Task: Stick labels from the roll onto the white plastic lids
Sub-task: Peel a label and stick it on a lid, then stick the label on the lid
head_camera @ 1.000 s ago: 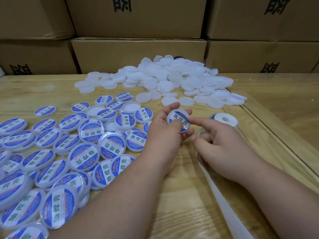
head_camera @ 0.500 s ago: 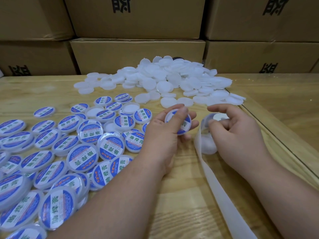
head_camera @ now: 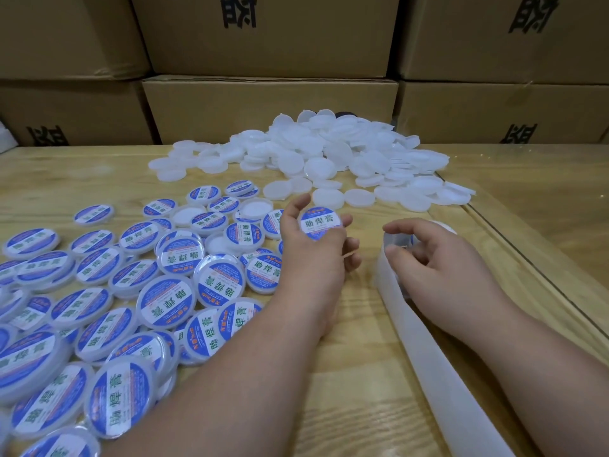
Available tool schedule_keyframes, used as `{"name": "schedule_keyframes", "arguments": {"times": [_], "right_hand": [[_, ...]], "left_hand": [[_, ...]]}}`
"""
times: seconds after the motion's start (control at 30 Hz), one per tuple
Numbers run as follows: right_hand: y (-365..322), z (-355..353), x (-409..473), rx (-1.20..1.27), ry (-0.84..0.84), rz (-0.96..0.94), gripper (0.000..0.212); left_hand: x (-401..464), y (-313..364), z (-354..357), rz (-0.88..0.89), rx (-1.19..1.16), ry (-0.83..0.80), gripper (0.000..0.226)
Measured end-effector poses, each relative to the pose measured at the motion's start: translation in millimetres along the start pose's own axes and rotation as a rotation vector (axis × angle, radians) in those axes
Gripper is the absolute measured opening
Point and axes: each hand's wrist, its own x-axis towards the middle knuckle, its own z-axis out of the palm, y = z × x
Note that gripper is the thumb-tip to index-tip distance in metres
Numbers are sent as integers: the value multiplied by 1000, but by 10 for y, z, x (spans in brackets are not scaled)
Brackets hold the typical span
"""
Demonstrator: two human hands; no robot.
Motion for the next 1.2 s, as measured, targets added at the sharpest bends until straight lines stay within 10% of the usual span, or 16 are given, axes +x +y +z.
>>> {"name": "schedule_keyframes", "arguments": {"times": [0.57, 0.77, 0.9, 1.2], "right_hand": [[-40, -33, -4, 81, 232, 30, 37], [-17, -122, 37, 198, 296, 84, 38], [-63, -151, 34, 207, 298, 95, 42], [-110, -121, 19, 206, 300, 56, 45]], "left_hand": [[28, 126, 9, 76, -271, 249, 79], [-92, -32, 49, 197, 625, -114, 32], [-196, -157, 55, 404, 1298, -393, 53], [-219, -112, 39, 437, 1336, -417, 63]]}}
